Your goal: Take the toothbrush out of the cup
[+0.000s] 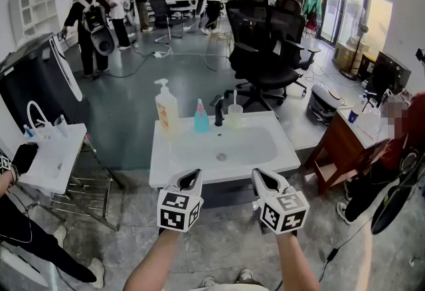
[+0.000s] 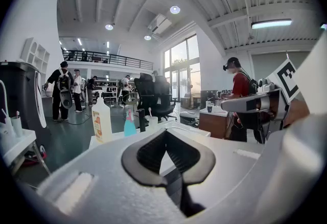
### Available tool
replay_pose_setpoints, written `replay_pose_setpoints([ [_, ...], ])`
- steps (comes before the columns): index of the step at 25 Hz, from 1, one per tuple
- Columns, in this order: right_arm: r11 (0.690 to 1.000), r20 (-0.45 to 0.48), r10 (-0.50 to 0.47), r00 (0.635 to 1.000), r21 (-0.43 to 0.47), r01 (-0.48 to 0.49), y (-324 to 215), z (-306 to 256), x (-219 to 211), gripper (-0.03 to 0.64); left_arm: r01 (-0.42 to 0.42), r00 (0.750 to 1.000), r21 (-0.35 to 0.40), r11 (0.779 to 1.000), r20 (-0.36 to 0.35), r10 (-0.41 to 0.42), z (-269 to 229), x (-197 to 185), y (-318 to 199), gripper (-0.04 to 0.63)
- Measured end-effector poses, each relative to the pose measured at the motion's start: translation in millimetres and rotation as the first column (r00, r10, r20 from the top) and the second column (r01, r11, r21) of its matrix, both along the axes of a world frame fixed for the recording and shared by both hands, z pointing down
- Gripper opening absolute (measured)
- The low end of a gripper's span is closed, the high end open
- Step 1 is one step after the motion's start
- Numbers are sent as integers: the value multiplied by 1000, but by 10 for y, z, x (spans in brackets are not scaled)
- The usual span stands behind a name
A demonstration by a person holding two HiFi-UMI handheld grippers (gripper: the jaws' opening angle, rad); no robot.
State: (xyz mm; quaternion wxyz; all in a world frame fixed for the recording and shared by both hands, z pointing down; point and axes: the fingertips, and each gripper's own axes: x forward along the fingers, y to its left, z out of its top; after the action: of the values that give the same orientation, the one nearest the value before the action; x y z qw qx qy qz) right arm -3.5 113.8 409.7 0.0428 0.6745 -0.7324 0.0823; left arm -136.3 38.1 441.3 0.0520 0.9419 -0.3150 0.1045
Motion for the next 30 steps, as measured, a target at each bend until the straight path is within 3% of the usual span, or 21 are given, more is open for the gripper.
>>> replay_pose_setpoints([
  [15,1000,3,-8,1000,13,8,-354,34,193,8,13,1000,9,1000,13,-13,40,153,-339,-3],
  [30,992,15,-128,992,3,128,-1233,123,1105,34,131,991,13,991,32,-131,3,960,-1044,-3],
])
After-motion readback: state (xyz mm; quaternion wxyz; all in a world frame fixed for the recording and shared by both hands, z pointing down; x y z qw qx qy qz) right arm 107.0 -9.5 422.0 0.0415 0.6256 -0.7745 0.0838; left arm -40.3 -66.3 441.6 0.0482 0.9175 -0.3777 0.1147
